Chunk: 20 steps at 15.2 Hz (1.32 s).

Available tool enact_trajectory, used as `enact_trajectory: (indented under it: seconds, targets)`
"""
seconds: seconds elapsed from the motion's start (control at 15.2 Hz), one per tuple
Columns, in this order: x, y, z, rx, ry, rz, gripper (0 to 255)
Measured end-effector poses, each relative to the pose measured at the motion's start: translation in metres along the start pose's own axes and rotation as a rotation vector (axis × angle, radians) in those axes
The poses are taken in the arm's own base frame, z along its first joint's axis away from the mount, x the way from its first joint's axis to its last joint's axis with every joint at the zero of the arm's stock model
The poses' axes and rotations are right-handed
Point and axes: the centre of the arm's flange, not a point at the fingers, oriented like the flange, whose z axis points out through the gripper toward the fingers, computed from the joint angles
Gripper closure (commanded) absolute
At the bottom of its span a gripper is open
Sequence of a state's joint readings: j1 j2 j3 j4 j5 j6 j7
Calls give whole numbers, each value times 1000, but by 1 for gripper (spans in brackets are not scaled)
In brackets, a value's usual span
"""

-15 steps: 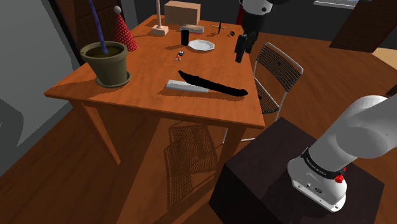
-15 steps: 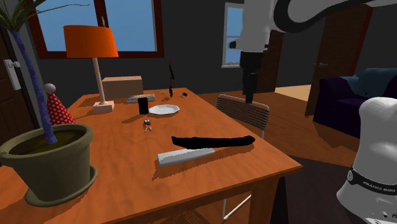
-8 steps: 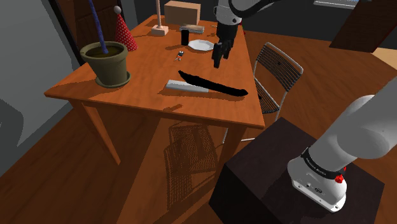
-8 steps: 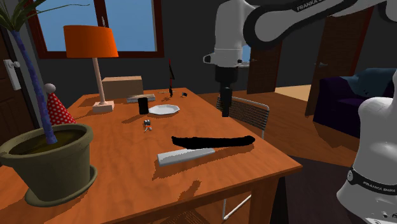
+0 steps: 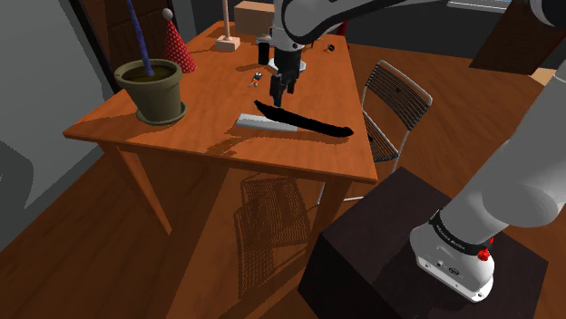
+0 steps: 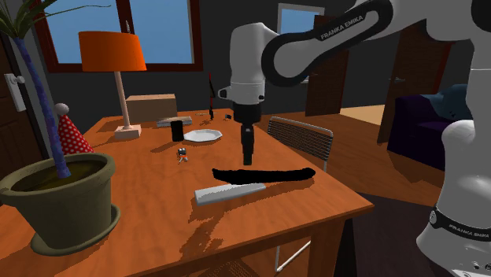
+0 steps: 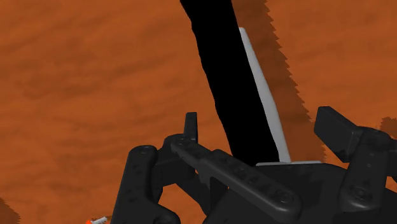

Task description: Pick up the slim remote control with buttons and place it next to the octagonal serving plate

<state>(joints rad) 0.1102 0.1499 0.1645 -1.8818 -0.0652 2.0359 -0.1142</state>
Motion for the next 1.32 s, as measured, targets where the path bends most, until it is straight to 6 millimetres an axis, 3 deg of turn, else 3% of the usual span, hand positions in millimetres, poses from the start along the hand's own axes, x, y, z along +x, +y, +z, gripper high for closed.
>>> enact_trajectory:
  seconds: [0.66, 1.12, 1.32]
  targets:
    - [103, -35, 63, 28, -2, -94, 0]
    - [108, -38, 99, 29, -2, -98, 0]
    - [108, -37, 102, 29, -2, -99, 0]
